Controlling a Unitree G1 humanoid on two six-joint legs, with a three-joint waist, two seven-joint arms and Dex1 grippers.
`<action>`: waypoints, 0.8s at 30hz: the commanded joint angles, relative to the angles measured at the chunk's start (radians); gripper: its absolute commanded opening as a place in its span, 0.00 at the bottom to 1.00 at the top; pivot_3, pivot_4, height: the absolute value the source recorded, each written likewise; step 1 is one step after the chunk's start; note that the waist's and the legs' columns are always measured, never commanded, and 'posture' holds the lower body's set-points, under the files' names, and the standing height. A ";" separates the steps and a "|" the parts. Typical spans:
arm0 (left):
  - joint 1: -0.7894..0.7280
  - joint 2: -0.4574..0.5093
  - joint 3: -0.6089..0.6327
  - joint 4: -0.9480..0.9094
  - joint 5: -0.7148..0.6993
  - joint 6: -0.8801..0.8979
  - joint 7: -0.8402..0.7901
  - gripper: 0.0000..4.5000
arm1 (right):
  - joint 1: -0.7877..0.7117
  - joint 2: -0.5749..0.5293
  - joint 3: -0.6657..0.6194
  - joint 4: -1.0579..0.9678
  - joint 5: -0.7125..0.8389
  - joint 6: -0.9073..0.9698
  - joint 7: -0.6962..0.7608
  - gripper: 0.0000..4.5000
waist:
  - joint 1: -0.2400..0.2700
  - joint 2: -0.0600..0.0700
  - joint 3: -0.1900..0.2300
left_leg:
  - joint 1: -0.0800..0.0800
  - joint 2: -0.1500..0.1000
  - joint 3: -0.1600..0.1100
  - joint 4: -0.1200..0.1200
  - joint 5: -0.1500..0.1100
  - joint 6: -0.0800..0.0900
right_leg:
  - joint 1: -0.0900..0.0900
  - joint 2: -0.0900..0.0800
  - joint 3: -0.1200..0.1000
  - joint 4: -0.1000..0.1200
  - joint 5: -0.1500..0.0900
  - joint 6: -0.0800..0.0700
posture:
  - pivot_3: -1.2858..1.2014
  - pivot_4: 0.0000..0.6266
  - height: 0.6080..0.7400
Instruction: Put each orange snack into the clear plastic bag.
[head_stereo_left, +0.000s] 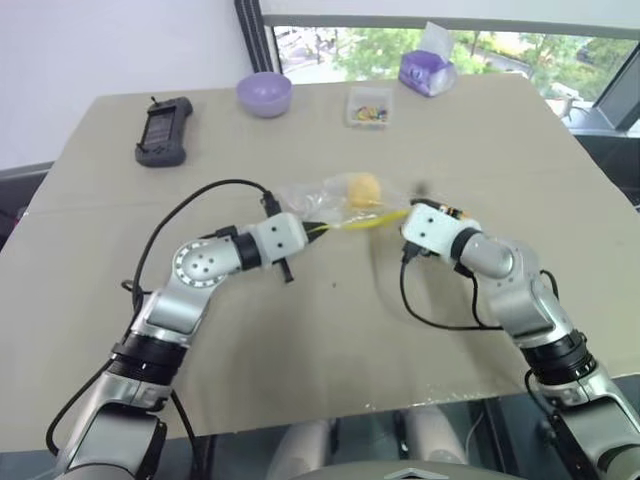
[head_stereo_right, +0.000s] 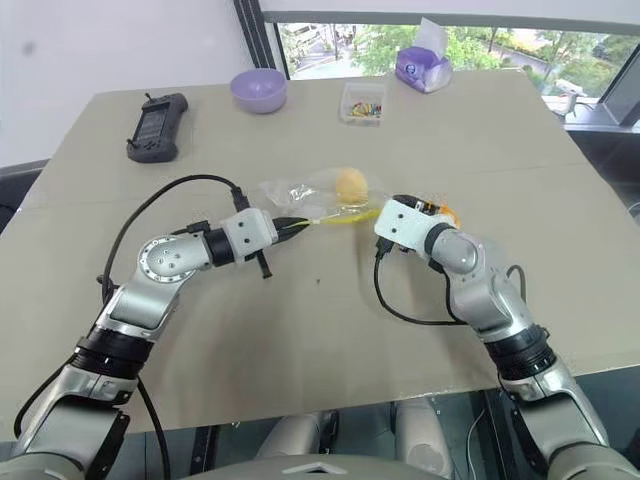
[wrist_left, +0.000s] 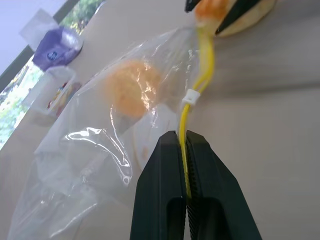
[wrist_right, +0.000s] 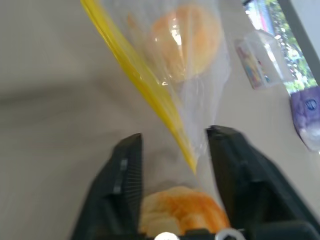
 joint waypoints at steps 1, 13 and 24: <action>-0.026 -0.015 0.039 -0.004 -0.042 -0.009 -0.020 0.00 | 0.034 0.018 -0.050 -0.105 0.058 0.038 0.003 0.73 | 0.000 0.000 0.000 | 0.000 0.000 0.000 0.000 0.000 0.000 | 0.000 0.000 0.000 0.000 0.000 0.000 | 0.52 0.24 1.00; -0.045 -0.037 0.096 -0.059 -0.184 0.193 -0.106 0.00 | 0.044 0.211 -0.114 -0.145 0.211 0.227 -0.106 0.00 | 0.000 0.000 0.000 | -0.007 -0.001 -0.002 0.013 0.000 0.000 | -0.006 0.000 -0.001 0.013 0.000 0.000 | 0.52 0.24 1.00; -0.021 -0.032 0.116 -0.136 -0.194 0.247 -0.122 0.00 | -0.029 0.276 -0.106 -0.067 0.308 0.253 -0.147 0.00 | 0.000 0.000 0.000 | -0.007 -0.001 -0.002 0.015 0.000 -0.001 | -0.006 0.000 -0.001 0.014 0.000 0.000 | 0.52 0.24 1.00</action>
